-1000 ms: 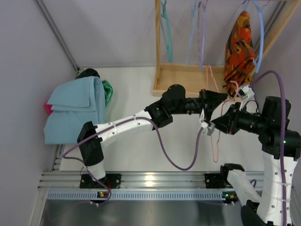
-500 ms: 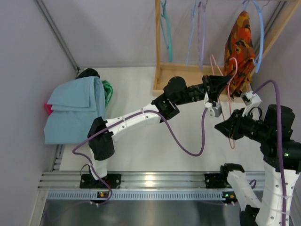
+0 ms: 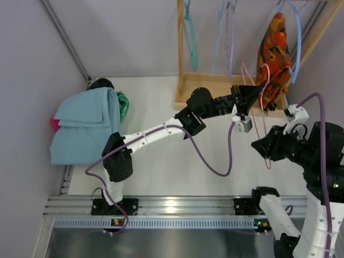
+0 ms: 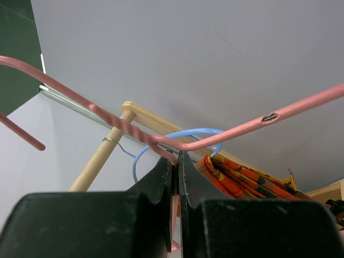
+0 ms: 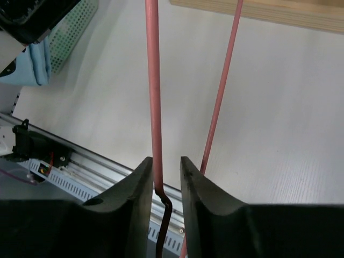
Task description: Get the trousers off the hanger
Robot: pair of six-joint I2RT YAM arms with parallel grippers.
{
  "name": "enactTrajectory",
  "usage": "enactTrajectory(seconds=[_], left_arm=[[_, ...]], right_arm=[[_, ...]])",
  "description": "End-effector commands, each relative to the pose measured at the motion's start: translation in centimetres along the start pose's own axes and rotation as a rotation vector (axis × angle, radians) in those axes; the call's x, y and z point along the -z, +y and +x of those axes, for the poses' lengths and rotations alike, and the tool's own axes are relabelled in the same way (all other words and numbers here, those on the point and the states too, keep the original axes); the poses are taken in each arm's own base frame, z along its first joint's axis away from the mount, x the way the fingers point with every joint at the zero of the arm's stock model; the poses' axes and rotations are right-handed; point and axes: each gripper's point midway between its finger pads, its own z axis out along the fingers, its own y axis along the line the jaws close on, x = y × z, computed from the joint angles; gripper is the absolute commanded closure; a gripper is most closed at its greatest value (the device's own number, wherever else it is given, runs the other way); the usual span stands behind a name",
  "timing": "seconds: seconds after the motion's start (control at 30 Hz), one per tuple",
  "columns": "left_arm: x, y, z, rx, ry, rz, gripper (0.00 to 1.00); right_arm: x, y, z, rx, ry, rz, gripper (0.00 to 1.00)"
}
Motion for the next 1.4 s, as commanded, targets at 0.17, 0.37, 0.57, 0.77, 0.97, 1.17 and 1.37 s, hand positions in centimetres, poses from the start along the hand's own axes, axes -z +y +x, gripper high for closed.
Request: enactTrajectory(seconds=[0.17,0.37,0.57,0.77,0.97,1.17,1.37], left_arm=[[-0.1,2.1,-0.9,-0.025,-0.049,-0.066,1.00],[0.2,1.8,-0.8,-0.006,-0.046,-0.078,0.50],[1.1,2.0,-1.4,0.018,-0.043,-0.094,0.11],[3.9,4.1,-3.9,0.065,-0.033,-0.129,0.02],[8.1,6.6,-7.5,0.226,-0.007,-0.167,0.02],[11.5,7.1,-9.5,0.409,0.100,-0.102,0.02],[14.1,7.6,-8.9,0.467,0.217,-0.149,0.02]], right_arm=[[0.4,-0.5,0.2,0.027,0.023,0.035,1.00],[1.3,-0.3,-2.5,0.052,-0.082,0.063,1.00],[2.5,-1.1,-6.0,0.044,-0.200,0.162,1.00],[4.3,-4.5,-8.4,0.063,-0.243,0.393,1.00],[2.9,-5.7,-11.3,0.096,-0.264,0.410,1.00],[0.6,-8.6,-17.1,0.085,-0.263,0.499,1.00],[-3.3,-10.3,-21.9,0.070,-0.264,0.479,1.00]])
